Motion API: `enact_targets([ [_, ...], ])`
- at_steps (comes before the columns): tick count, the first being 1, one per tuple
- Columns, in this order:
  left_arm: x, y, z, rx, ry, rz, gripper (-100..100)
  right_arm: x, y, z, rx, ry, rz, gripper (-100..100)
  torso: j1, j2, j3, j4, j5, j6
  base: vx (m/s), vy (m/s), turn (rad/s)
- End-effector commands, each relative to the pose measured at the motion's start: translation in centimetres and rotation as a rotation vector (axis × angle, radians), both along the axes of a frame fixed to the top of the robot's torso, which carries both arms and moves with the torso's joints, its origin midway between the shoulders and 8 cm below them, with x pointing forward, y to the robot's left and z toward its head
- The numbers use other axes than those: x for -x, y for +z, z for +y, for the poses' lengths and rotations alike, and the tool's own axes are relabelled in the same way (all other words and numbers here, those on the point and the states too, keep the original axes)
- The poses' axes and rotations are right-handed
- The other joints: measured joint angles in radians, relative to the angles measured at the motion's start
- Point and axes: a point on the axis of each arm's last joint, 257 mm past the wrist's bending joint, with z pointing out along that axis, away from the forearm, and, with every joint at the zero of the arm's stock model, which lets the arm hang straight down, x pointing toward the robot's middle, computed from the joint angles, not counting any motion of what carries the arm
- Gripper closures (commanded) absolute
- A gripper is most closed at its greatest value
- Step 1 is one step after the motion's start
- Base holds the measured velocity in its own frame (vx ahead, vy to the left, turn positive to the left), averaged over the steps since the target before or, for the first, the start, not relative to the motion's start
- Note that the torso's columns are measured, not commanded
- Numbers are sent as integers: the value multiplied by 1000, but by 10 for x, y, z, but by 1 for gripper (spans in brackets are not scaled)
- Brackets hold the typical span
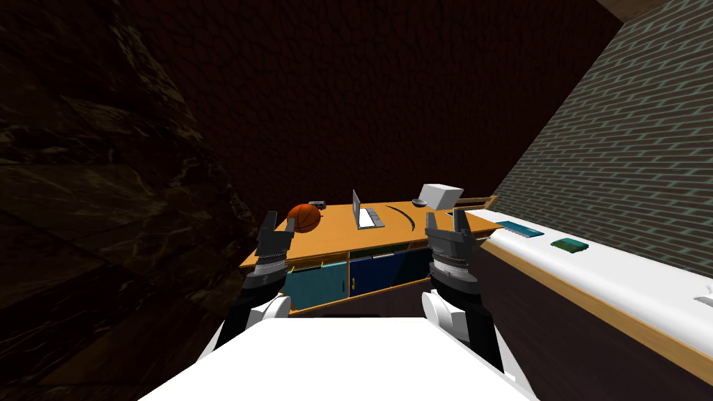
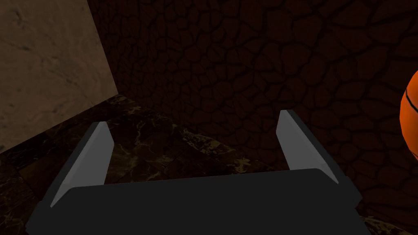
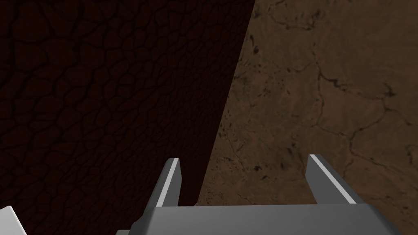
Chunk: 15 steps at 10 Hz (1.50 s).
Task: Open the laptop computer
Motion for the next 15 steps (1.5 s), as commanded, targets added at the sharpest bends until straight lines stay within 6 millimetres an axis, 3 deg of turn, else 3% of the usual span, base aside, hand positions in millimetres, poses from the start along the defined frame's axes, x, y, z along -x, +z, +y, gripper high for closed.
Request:
enact_targets([
  [1, 0, 0, 0, 0, 0, 0, 0, 0, 0, 0, 0, 0, 0, 0, 0, 41, -82, 41, 0, 0, 0, 0, 0],
  [9, 0, 0, 0, 0, 0, 0, 0, 0, 0, 0, 0, 0, 0, 0, 0, 618, -1234, 617, 0, 0, 0, 0, 0],
  [10, 0, 0, 0, 0, 0, 0, 0, -7, -7, 5, 65, -2, 33, -100, 0, 691, -1382, 691, 0, 0, 4, 24, 53],
  [12, 0, 0, 0, 0, 0, 0, 0, -17, -18, 9, 141, -16, 75, -100, 2, 735, -1470, 734, 1, 0, -13, 49, 56],
  [15, 0, 0, 0, 0, 0, 0, 0, -34, -41, 11, 292, -63, 158, -100, 1, 738, -1476, 738, 0, 0, -10, 78, 58],
])
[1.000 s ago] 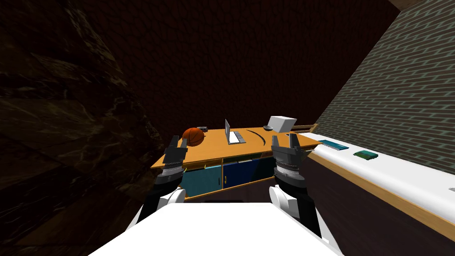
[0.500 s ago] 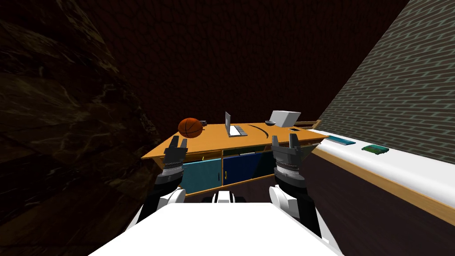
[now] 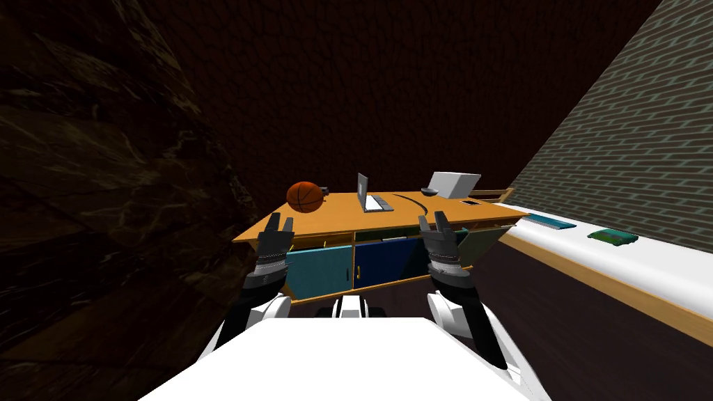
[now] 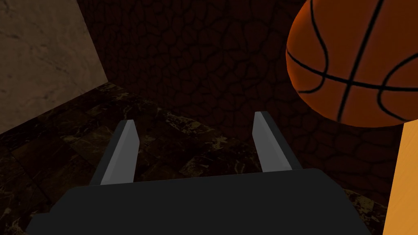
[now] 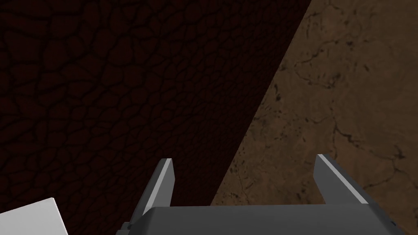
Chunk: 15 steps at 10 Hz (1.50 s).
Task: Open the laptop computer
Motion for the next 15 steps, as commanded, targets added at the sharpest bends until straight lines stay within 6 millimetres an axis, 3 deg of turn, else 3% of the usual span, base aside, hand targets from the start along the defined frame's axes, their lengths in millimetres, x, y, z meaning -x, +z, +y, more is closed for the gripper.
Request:
enact_targets([
  [1, 0, 0, 0, 0, 0, 0, 0, -15, -23, 0, 146, -50, 75, -100, 0, 0, 0, 0, 0, 0, 2, 87, 58],
  [4, 0, 0, 0, 0, 0, 0, 0, -34, -53, -9, 340, -124, 162, -100, -2, 0, 0, 0, 0, 0, -10, 87, 70],
  [5, 0, 0, 0, 0, 0, 0, 0, -34, -54, -8, 347, -125, 163, -100, -1, 0, 0, 0, 0, 0, -8, 73, 20],
  [8, 0, 0, 0, 0, 0, 0, 0, -52, -86, -28, 560, -212, 247, -100, 0, 0, 0, 0, 0, 0, -9, 91, 68],
  [9, 0, 0, 0, 0, 0, 0, 0, -52, -86, -27, 572, -213, 247, -100, 0, 1, 0, 0, 0, 0, -12, 73, 20],
  [11, 0, 0, 0, 0, 0, 0, 0, -63, -106, -45, 721, -274, 298, -100, -2, 0, 0, 0, -1, 0, -2, 85, 80],
  [12, 0, 0, 0, 0, 0, 0, 0, -63, -107, -45, 728, -275, 299, -100, 0, 0, 0, 0, 0, 0, -7, 68, 32],
  [15, 0, 0, 0, 0, 0, 0, 0, -79, -133, -82, 952, -372, 371, -100, 0, 0, 0, 0, 0, 0, -6, 93, 100],
])
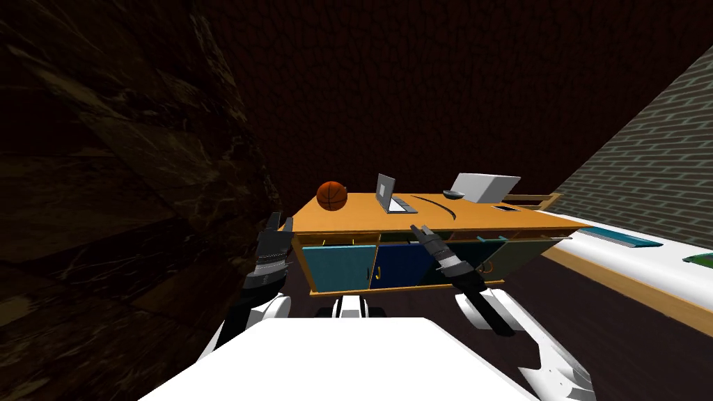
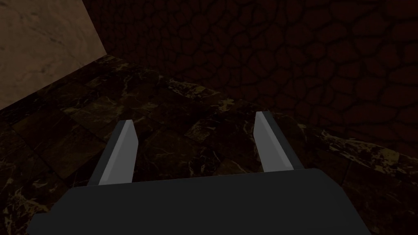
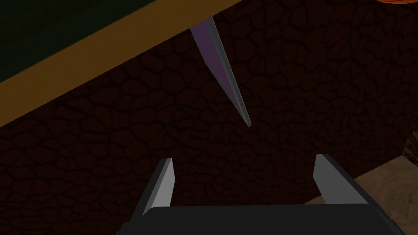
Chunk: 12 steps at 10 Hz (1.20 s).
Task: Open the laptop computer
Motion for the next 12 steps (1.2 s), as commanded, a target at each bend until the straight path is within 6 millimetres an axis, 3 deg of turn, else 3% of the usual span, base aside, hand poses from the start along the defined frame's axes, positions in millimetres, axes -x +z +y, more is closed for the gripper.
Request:
enact_targets([
  [1, 0, 0, 0, 0, 0, 0, 0, -10, -21, -37, 191, -80, 59, -100, 1, -1, 0, 0, 0, 0, -3, 125, 146],
  [2, 0, 0, 0, 0, 0, 0, 0, -10, -22, -36, 201, -80, 60, -100, 1, 0, 0, 0, 0, 0, 2, 86, 38],
  [9, 0, 0, 0, 0, 0, 0, 0, -34, -49, -158, 645, -302, 195, -100, -1, 1, 0, 0, 0, 0, 1, 106, 168],
  [10, 0, 0, 0, 0, 0, 0, 0, -34, -49, -158, 645, -302, 195, -100, -1, 1, 0, 0, 0, 0, 8, 68, 81],
  [12, 0, 0, 0, 0, 0, 0, 0, -38, -48, -194, 746, -366, 229, -100, -4, -2, -1, -1, -2, 0, 14, 76, 143],
])
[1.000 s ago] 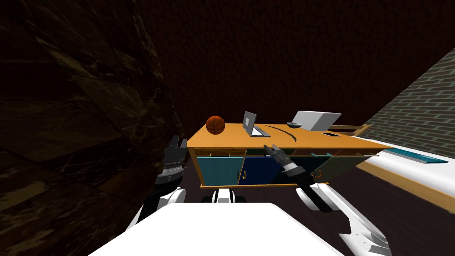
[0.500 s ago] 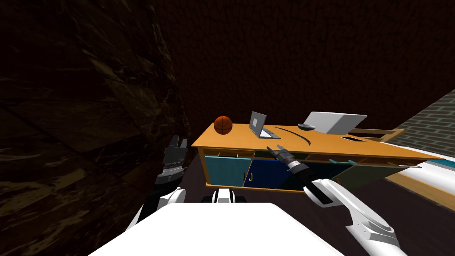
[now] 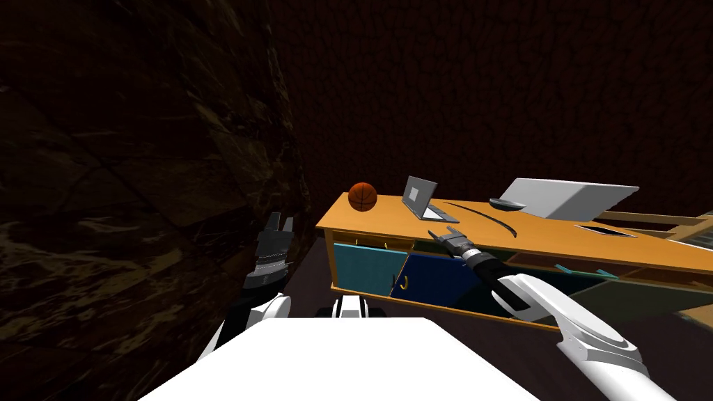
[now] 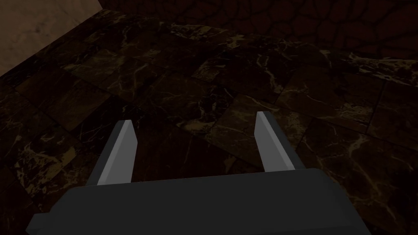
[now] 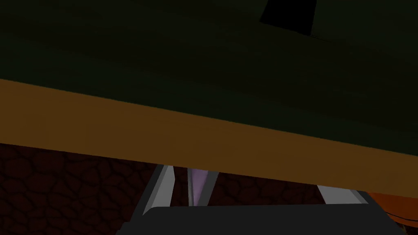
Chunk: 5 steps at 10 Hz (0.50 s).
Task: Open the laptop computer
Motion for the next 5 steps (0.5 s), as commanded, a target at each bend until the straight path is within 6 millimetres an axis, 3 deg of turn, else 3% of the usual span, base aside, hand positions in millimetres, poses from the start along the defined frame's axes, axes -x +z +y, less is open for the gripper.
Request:
enact_targets([
  [1, 0, 0, 0, 0, 0, 0, 0, -3, 3, -44, 128, -79, 36, -100, -1, -6, -3, -1, 0, -5, -13, 113, 185],
  [5, 0, 0, 0, 0, 0, 0, 0, -3, 17, -107, 300, -189, 80, -100, -5, -27, -18, -2, 5, -18, -8, 96, 154],
])
